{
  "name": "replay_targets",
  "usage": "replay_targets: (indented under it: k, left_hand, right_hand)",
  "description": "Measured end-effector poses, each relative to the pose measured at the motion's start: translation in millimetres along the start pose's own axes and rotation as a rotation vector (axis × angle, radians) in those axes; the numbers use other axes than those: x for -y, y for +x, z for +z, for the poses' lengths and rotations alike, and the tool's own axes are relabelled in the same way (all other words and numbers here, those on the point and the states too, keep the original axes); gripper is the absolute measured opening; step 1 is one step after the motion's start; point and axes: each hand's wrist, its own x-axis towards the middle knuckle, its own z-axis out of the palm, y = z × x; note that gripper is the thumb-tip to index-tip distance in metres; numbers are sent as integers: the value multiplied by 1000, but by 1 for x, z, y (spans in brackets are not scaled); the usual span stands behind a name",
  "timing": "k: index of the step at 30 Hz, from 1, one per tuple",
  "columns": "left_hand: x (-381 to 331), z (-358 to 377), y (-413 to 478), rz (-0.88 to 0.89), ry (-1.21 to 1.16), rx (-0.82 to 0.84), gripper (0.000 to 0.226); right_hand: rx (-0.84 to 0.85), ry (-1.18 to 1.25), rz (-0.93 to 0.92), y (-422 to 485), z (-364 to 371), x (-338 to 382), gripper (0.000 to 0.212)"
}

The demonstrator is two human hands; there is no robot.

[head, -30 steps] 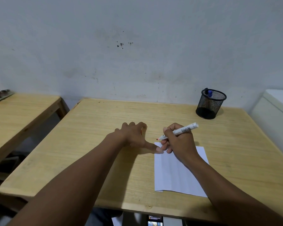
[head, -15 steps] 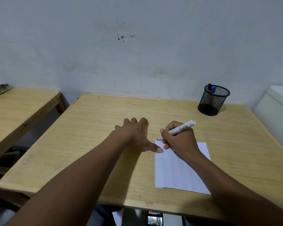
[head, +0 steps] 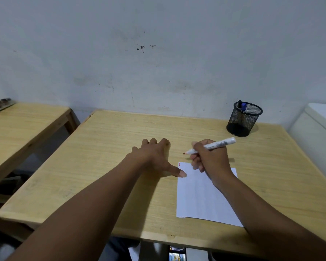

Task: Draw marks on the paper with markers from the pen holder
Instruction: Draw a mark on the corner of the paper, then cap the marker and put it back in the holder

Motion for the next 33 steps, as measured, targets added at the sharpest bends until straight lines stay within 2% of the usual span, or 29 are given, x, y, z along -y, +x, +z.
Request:
replay_targets:
  k: [2,3,6,8,10,13,18,25,33]
  left_hand:
    - [6,-6,5,2,-128,27,124]
    - [11,-10,9,12,-215,42,108]
    - [26,-18,21,82,-340,-32,37]
    - [32,-21,28,109,-320,-123,6]
    - [32,-26,32,114,-399,-182,8]
    - [21,-43,33,162,-700,-196,5]
    - [-20,-76,34,277,-1103,-177,9]
    - [-58,-97,46,357,-1323,-35,19]
    - [-85,-93,55,381,-1376,8,14]
  right_hand:
    - [-78,141,76,6,-4,12,16]
    - [-104,202,100,9,-7,20,15]
    - [-72,268,77,23,-15,50,13]
    - [27,218,55,32,-22,71,10]
    - [106,168,78,40,-31,89,6]
    - [179,103,110,49,-41,107,12]
    - [154,86,84,59,-49,120,12]
    - [93,130,19,68,-64,135,6]
    - [75,196,-5,72,-84,137,8]
